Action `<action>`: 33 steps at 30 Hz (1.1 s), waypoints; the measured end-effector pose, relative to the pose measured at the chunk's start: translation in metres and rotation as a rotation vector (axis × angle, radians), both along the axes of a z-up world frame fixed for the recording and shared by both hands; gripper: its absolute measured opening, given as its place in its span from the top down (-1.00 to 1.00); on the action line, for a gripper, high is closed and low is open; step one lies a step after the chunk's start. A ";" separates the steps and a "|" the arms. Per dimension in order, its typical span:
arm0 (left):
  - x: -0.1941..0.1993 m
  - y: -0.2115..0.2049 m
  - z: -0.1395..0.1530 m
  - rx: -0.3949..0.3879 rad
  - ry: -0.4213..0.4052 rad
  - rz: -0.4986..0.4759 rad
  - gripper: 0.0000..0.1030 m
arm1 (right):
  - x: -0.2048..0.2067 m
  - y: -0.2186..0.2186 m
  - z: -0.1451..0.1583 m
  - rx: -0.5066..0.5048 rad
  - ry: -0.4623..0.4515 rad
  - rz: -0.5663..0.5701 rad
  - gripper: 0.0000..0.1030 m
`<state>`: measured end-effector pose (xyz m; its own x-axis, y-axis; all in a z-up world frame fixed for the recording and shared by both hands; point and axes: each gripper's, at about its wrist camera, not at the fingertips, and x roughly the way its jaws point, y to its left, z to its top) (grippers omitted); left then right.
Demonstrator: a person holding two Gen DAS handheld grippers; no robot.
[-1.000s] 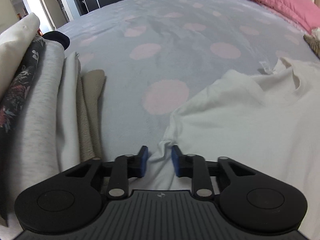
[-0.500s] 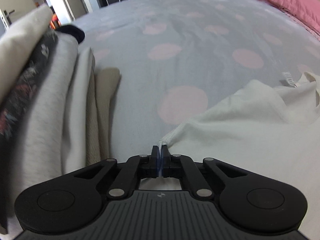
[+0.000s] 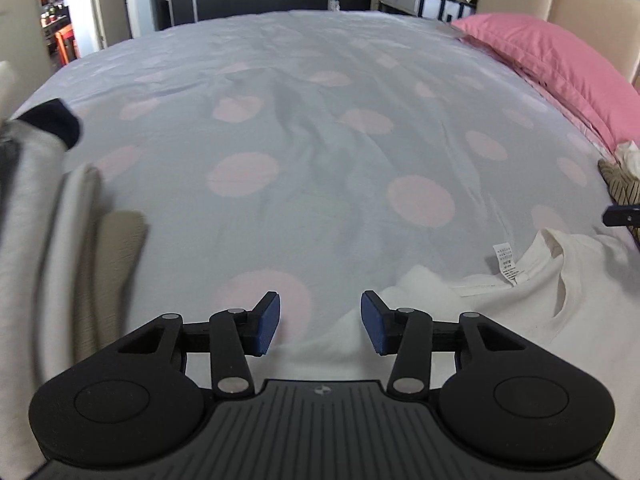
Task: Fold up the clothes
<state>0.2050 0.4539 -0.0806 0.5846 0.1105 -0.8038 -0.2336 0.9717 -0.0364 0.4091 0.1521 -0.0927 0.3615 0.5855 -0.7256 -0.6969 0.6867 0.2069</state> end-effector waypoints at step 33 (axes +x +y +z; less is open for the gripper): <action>0.014 -0.033 -0.026 0.148 -0.067 -0.098 0.31 | -0.013 0.015 -0.034 -0.136 -0.171 0.125 0.96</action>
